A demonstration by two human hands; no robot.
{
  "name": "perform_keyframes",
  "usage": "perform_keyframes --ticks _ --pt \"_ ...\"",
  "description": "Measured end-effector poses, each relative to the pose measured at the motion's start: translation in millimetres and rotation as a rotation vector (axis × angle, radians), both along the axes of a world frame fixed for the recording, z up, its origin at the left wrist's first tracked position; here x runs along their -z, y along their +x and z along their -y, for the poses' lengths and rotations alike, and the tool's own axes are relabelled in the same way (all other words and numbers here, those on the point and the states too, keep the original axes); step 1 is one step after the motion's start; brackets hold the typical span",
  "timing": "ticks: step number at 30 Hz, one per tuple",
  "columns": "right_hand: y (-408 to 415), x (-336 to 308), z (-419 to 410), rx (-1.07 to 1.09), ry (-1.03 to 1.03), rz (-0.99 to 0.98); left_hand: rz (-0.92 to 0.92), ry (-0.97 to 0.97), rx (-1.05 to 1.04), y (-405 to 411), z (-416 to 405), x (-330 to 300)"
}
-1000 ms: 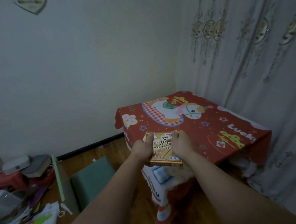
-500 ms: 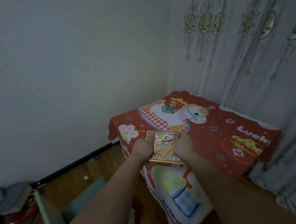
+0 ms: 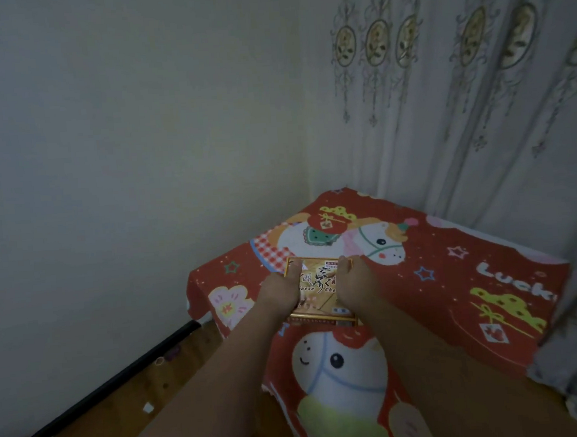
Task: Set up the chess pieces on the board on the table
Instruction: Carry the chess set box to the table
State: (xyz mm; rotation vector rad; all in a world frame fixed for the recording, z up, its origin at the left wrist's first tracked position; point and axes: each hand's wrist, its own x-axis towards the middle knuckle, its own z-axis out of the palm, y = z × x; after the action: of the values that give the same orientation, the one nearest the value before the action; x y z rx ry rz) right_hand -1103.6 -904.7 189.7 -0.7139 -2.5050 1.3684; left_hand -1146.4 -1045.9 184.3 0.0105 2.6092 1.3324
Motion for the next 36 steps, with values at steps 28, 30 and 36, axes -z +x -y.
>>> perform_keyframes --ticks 28,30,36 --pt "-69.3 23.7 -192.5 0.53 -0.033 0.011 0.103 0.019 0.556 -126.3 -226.0 10.9" --pt "-81.3 27.6 -195.8 0.582 -0.044 0.025 0.084 0.013 0.601 -144.4 -234.8 16.8" --pt "-148.9 55.0 -178.4 0.687 -0.025 0.1 0.109 0.034 0.701 -225.6 -235.1 57.3"
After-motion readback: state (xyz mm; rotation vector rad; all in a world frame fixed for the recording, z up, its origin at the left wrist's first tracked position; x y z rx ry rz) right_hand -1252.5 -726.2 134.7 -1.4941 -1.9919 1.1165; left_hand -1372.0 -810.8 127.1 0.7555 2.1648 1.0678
